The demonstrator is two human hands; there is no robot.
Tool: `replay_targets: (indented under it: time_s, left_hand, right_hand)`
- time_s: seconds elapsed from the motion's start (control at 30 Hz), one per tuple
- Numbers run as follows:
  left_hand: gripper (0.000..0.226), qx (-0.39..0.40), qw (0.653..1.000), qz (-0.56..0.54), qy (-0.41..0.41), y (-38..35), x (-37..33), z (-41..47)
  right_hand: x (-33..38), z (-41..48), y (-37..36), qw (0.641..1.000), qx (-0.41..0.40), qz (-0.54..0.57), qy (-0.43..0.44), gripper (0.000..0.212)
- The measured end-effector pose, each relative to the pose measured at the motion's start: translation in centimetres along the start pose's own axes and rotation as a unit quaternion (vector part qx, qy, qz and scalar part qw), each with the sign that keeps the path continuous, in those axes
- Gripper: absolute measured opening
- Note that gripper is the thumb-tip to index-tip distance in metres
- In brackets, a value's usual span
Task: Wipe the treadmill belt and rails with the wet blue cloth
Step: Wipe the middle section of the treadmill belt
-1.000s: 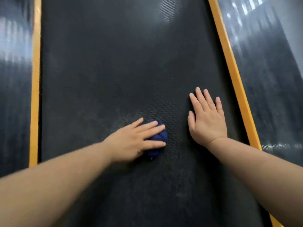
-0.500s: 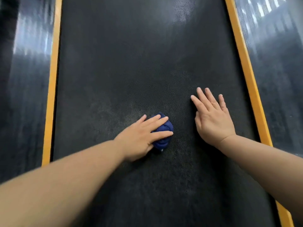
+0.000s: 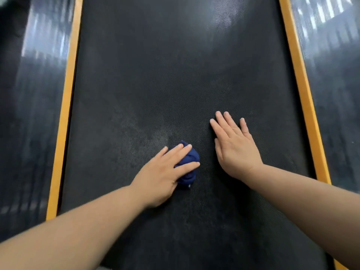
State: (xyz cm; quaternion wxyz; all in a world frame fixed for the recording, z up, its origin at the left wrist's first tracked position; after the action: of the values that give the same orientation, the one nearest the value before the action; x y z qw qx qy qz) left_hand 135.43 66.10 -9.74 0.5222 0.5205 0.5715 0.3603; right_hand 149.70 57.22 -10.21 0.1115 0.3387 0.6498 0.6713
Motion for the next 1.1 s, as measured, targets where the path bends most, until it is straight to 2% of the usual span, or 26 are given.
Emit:
replay_targets:
  time_s: [0.03,0.1,0.17,0.23,0.33,0.4,0.53,0.7,0.77,0.9,0.97,1.03,1.1]
  left_hand:
    - [0.062,-0.009,1.0,0.011,0.011,0.6,1.1,1.2]
    - [0.061,-0.054,0.993,0.008,0.109,2.6,4.6,4.8]
    - [0.061,-0.059,0.975,-0.017,0.214,4.0,8.0,8.2]
    - [0.06,-0.071,0.963,-0.037,0.259,4.4,8.7,8.6]
    - [0.059,-0.088,0.973,-0.041,0.211,2.5,4.4,4.1]
    - [0.062,-0.042,0.982,-0.054,0.178,0.4,0.8,-0.1]
    - [0.062,-0.018,0.989,-0.024,0.144,0.6,1.6,0.5]
    - [0.062,-0.076,0.951,-0.03,0.297,4.0,8.7,7.8]
    - [0.059,-0.085,0.952,-0.027,0.294,4.0,8.3,7.0]
    - [0.068,-0.049,0.978,-0.033,0.199,1.0,1.8,-1.2]
    - [0.069,-0.037,0.984,-0.021,0.173,0.3,1.7,-2.9]
    - [0.065,-0.042,0.981,0.0,0.191,0.8,3.8,-0.9]
    - [0.062,-0.068,0.96,-0.008,0.27,2.2,7.2,2.8]
  right_hand:
    - [0.6,0.3,0.1,1.0,-0.005,-0.004,0.022,0.055]
    - [1.7,0.7,-0.1,0.999,-0.007,-0.002,0.047,0.054]
    - [1.8,1.0,-0.5,0.999,-0.003,0.005,0.032,0.055]
    - [1.7,1.0,-1.0,1.0,0.003,0.008,0.021,0.056]
    - [1.4,0.9,-1.1,1.0,0.001,0.005,0.015,0.056]
    - [1.6,1.0,-1.1,1.0,0.006,-0.001,0.018,0.056]
    - [1.7,1.0,-1.1,1.0,-0.007,-0.015,0.022,0.055]
    - [1.4,0.9,-1.2,1.0,-0.004,-0.007,0.022,0.056]
    - [1.5,0.9,-1.3,1.0,0.003,-0.002,0.028,0.056]
    - [1.5,0.9,-1.2,1.0,0.005,-0.006,0.024,0.057]
    - [1.4,0.9,-1.3,1.0,0.004,-0.006,0.024,0.056]
    - [1.5,0.9,-1.3,1.0,-0.006,-0.004,0.025,0.056]
    - [1.4,0.8,-1.3,1.0,-0.006,-0.005,0.026,0.056]
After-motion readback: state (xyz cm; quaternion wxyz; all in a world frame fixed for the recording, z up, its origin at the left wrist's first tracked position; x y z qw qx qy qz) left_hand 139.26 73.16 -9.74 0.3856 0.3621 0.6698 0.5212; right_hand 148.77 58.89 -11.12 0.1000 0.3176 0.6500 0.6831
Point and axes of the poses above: each hand's wrist, its own z-axis towards the middle knuckle, its own y-axis out of the back of the hand, x = y × z, the point moved 8 cm from there along z, towards the middle knuckle, and after that the axes turned 4 degrees about z, right-handed, at the moved point
